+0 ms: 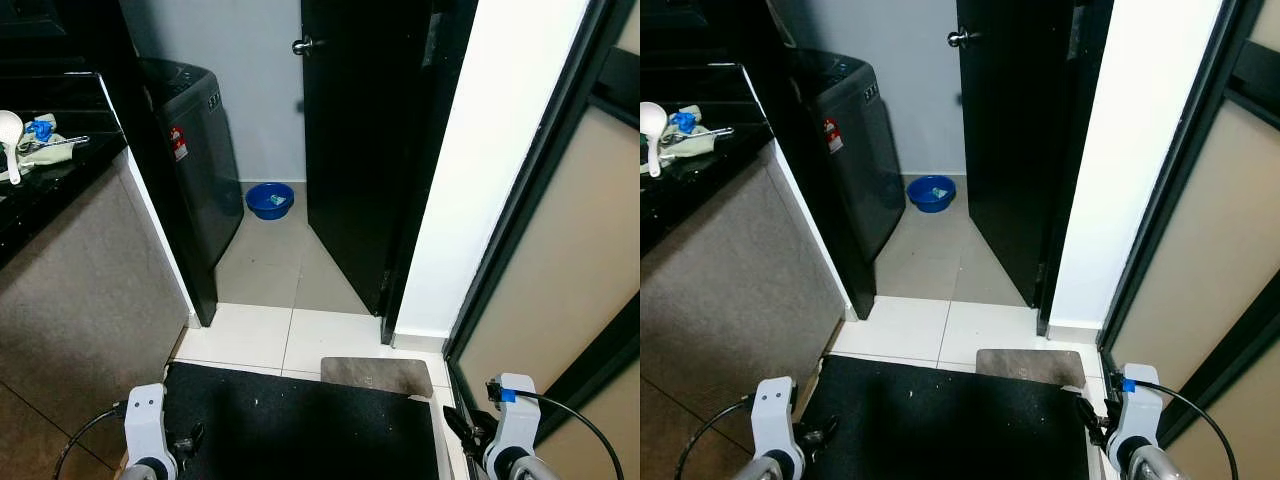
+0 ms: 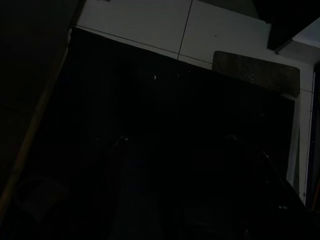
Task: Kitchen organization
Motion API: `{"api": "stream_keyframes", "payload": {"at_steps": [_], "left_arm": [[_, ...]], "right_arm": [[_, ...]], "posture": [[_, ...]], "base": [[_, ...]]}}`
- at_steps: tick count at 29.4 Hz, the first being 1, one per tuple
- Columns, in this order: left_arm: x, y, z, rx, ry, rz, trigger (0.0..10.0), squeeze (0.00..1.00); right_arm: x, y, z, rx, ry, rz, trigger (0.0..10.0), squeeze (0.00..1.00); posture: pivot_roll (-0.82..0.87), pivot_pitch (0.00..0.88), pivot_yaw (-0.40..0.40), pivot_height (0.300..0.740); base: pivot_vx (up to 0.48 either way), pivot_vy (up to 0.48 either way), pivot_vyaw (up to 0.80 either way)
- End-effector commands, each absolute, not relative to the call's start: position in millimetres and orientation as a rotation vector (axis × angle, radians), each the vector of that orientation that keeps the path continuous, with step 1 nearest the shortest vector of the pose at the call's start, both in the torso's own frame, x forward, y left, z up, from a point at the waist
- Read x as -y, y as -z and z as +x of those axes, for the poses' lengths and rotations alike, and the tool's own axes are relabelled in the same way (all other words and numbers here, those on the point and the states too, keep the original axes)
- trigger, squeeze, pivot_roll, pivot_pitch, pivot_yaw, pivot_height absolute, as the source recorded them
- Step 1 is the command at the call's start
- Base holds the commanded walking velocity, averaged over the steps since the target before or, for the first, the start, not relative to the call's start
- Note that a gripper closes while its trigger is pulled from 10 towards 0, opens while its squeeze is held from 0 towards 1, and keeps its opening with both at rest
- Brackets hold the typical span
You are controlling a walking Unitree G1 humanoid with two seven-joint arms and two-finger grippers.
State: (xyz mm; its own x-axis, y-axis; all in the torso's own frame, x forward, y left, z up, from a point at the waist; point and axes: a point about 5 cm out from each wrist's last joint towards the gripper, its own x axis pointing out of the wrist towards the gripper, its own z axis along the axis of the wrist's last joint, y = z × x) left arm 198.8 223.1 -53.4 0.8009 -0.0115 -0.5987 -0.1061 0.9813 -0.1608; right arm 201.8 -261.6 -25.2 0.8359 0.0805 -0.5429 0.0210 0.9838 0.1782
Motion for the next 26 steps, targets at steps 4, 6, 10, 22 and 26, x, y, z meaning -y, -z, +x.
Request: {"api": "stream_keyframes", "payload": {"at_steps": [4,6,10,22,26], "left_arm": [[-229.7,51.7,199.7,-0.633,-0.064,-0.182,10.0,0.0],[-229.8,51.7,199.7,-0.632,-0.063,-0.182,10.0,0.0],[-230.2,52.2,199.5,-0.635,-0.064,-0.183,10.0,0.0],[-229.6,52.6,199.7,-0.636,-0.063,-0.184,10.0,0.0],[-229.6,52.7,199.9,-0.636,-0.063,-0.184,10.0,0.0]], "right_arm": [[257.6,26.5,200.9,-0.584,-0.033,0.199,10.0,0.0],[257.6,26.5,200.9,-0.584,-0.032,0.199,10.0,0.0],[257.8,26.5,200.8,-0.583,-0.031,0.2,10.0,0.0],[258.3,26.7,201.0,-0.584,-0.03,0.199,10.0,0.0],[258.2,27.0,201.0,-0.585,-0.029,0.2,10.0,0.0]], "posture": [[-0.05,0.0,0.029,0.74],[-0.05,0.0,0.029,0.74],[-0.05,0.0,0.029,0.74],[-0.05,0.0,0.028,0.74],[-0.05,0.0,0.028,0.74]], "base": [[0.0,0.0,0.0],[0.0,0.0,0.0],[0.0,0.0,0.0],[0.0,0.0,0.0],[0.0,0.0,0.0]]}}
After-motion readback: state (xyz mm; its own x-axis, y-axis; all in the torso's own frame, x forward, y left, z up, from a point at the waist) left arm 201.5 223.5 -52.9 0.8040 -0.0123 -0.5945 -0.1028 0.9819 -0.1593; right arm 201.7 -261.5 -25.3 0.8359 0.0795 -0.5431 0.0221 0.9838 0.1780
